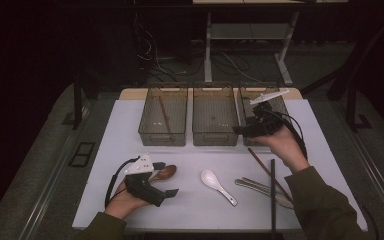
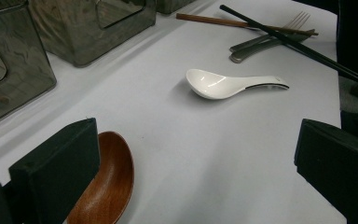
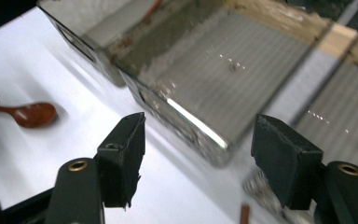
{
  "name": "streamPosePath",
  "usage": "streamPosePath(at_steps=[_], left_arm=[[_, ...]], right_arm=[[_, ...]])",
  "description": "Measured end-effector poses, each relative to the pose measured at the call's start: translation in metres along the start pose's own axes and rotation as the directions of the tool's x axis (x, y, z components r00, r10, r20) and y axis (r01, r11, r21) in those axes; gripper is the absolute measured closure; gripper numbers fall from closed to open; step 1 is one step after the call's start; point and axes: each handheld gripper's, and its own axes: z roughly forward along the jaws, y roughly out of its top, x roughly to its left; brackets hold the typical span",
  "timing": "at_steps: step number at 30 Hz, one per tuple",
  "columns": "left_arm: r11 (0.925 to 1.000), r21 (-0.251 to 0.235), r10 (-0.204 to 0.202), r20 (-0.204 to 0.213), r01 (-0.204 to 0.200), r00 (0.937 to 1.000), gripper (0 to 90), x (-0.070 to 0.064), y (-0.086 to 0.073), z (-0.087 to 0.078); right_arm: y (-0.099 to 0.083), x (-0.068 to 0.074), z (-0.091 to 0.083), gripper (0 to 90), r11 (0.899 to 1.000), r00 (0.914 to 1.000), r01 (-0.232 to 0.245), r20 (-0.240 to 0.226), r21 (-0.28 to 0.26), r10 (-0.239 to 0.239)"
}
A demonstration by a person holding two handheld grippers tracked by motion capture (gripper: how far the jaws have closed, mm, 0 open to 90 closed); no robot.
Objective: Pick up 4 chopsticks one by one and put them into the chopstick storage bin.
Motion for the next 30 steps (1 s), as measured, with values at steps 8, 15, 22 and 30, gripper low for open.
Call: streamPosePath(at_steps=[8,15,22,30], left_arm=[[0.9999,0.009,0.004,-0.001,-0.004,1.0000,0.0,0.000,0.000,0.000],[0.9999,0.013,0.004,-0.002,-0.004,1.0000,0.0,0.000,0.000,0.001],[0.9999,0.014,0.004,-0.005,-0.004,1.0000,0.0,0.000,0.000,0.002],[0.9999,0.015,0.004,-0.007,-0.004,1.0000,0.0,0.000,-0.001,0.002]], right_arm=[[-0.040,-0.012,-0.007,35.9,0.998,0.9988,-0.046,0.015,0.029,0.046],[-0.072,-0.021,-0.012,37.5,0.996,0.9963,-0.074,0.048,0.058,0.071],[-0.098,-0.027,-0.013,37.6,0.992,0.9939,-0.084,0.079,0.092,0.077],[-0.125,-0.034,-0.019,38.6,0.988,0.9891,-0.118,0.100,0.103,0.108]])
